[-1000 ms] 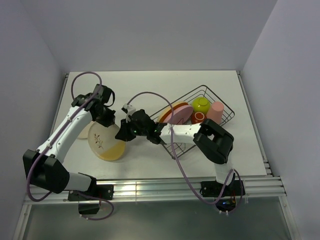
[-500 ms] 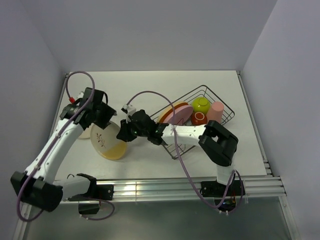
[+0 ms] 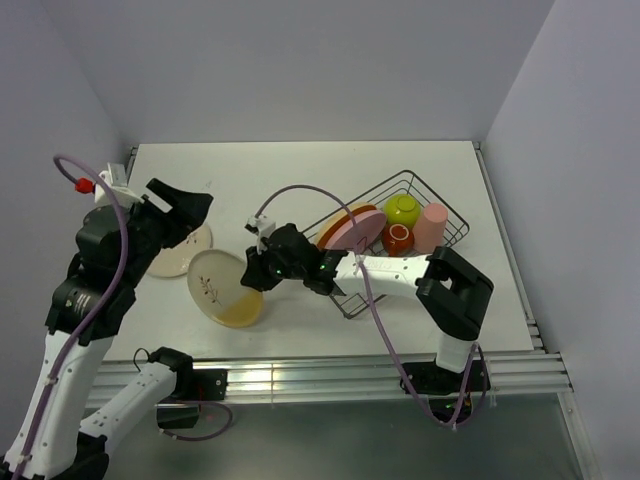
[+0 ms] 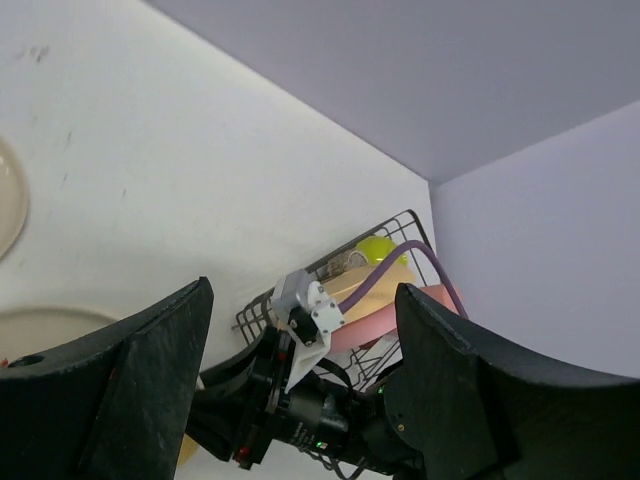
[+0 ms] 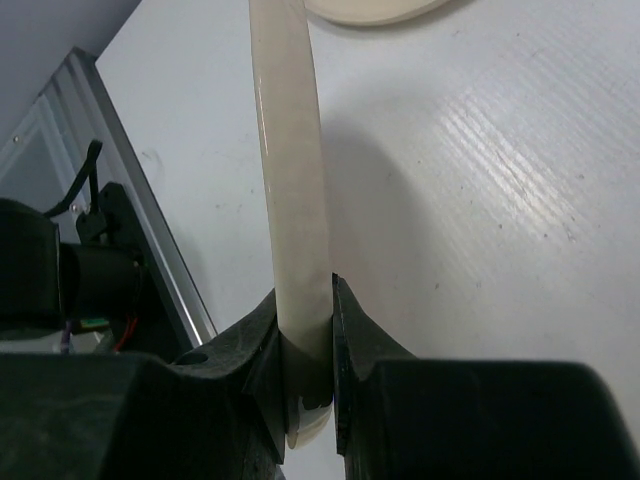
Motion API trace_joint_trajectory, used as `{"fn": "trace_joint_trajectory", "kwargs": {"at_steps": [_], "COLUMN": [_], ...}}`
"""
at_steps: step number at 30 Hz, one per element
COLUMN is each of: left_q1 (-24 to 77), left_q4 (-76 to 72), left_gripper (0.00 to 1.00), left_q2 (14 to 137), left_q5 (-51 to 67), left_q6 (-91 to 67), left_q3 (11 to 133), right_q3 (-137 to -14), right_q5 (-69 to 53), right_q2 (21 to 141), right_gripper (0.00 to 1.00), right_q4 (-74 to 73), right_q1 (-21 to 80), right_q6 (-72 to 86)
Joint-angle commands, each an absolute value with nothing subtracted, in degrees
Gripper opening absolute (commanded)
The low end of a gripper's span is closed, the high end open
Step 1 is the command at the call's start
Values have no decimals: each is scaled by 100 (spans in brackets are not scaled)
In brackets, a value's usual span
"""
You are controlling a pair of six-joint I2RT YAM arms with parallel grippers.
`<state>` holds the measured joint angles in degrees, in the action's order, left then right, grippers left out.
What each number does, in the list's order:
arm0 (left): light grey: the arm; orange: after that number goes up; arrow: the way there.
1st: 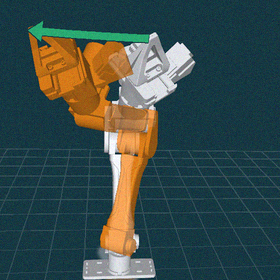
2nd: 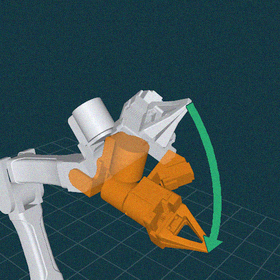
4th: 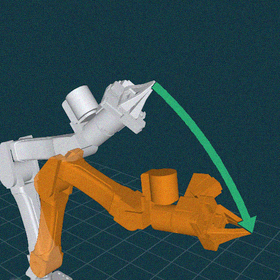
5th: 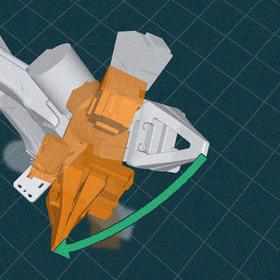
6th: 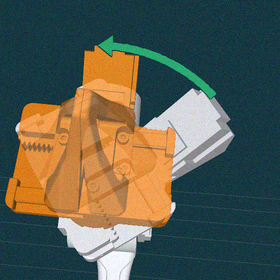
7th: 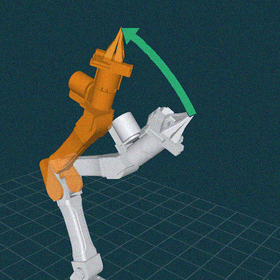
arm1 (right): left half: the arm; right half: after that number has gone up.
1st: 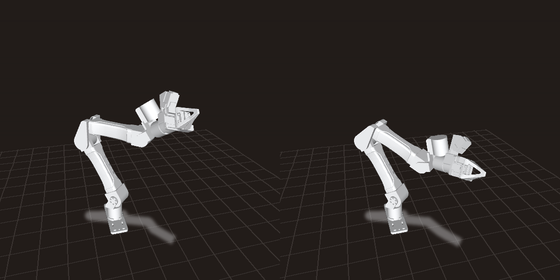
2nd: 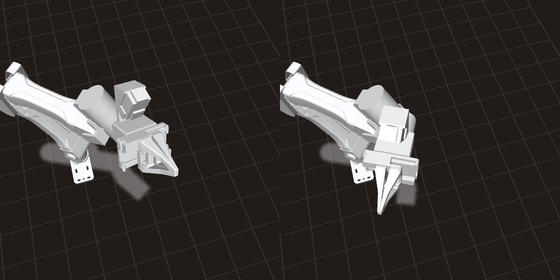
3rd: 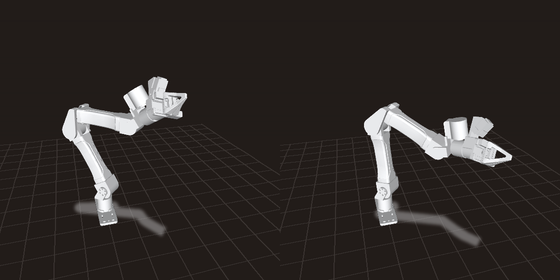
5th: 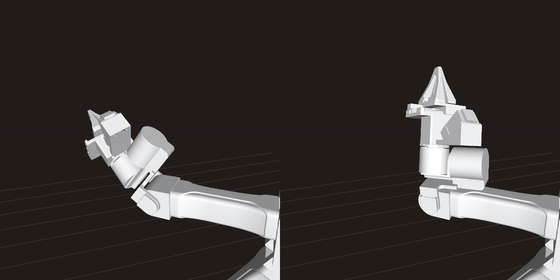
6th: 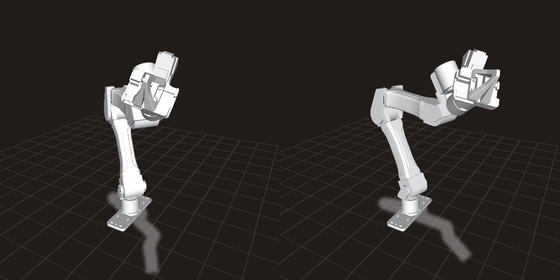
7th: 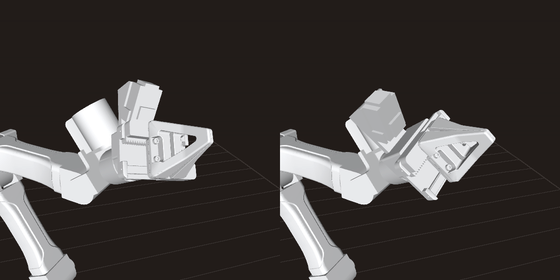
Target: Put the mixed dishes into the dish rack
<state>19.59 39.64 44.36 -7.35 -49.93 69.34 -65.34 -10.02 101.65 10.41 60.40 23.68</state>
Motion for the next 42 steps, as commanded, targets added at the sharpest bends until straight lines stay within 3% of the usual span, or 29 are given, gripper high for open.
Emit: {"fn": "trace_joint_trajectory", "kwargs": {"at_steps": [1,11,22,30,42], "left_q1": [1969,1969,1978,1978,1978], "left_q4": [3402,2558,1196,572,774], "left_gripper": [79,80,79,80,80], "left_q2": [4351,4069,3701,3542,3770], "left_q5": [-440,641,3916,5492,5730], "left_q6": [-4079,-3560,-2997,-3041,-2759], "left_q3": [6829,6109,5292,5037,4764], "right_q3": [-6364,-5968,-5661,-5221,-5282], "right_q5": [-1204,-1248,-1563,-2345,-3313], "right_q2": [9467,7762,5812,4668,3753], "right_gripper": [0,0,0,0,0], "right_q4": [1204,739,-561,-1098,-1441], "right_q1": [6082,6073,5740,4993,4667], "right_q6": [2101,2065,2337,2496,2724]}}
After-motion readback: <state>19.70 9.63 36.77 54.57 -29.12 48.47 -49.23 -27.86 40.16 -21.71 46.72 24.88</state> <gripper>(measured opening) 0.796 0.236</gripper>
